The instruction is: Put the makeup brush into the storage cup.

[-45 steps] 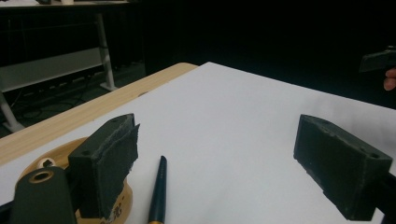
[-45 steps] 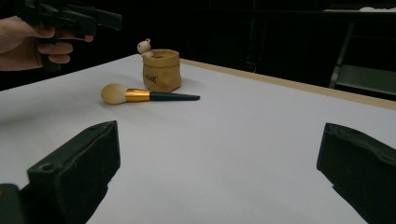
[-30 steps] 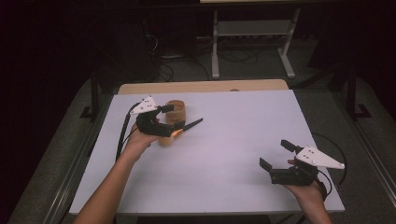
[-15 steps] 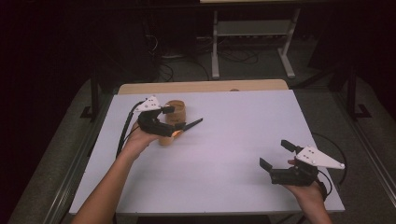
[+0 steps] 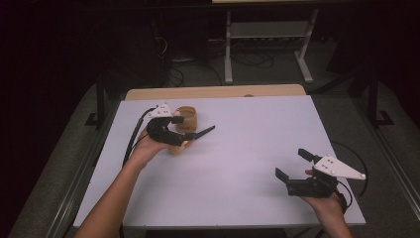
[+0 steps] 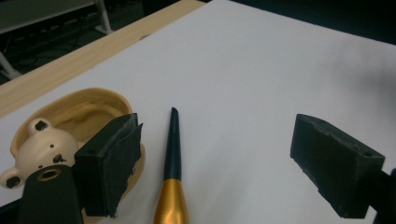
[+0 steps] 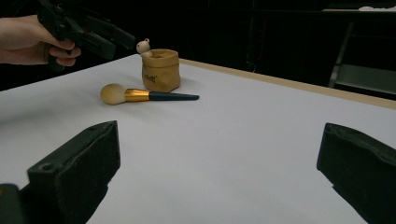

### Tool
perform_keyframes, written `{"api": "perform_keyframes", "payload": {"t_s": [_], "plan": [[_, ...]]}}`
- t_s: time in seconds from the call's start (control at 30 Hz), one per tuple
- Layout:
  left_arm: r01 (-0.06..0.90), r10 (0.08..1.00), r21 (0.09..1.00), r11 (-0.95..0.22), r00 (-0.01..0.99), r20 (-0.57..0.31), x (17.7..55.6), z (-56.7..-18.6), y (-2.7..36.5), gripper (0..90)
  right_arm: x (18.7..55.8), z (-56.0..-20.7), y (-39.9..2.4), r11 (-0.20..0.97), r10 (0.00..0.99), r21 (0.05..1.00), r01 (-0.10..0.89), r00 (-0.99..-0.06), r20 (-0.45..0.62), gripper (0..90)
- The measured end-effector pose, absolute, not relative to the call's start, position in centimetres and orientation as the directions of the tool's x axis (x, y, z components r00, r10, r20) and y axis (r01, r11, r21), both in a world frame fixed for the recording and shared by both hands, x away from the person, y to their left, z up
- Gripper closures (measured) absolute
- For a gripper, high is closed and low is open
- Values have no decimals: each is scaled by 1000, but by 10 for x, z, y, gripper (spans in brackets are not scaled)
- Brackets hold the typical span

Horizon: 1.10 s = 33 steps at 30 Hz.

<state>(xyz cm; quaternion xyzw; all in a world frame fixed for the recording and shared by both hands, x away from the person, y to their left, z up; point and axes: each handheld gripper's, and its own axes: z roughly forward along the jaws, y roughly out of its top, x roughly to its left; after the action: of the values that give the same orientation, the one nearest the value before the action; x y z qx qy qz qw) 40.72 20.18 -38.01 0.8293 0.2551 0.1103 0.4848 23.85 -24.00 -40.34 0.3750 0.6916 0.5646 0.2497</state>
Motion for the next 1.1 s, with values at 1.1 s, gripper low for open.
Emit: {"api": "perform_keyframes", "payload": {"t_s": [1.1], "plan": [[422, 554, 724, -545, 830, -66, 423, -390, 197, 349, 238, -404, -240, 85, 801, 968, 237, -594, 75, 0]]}}
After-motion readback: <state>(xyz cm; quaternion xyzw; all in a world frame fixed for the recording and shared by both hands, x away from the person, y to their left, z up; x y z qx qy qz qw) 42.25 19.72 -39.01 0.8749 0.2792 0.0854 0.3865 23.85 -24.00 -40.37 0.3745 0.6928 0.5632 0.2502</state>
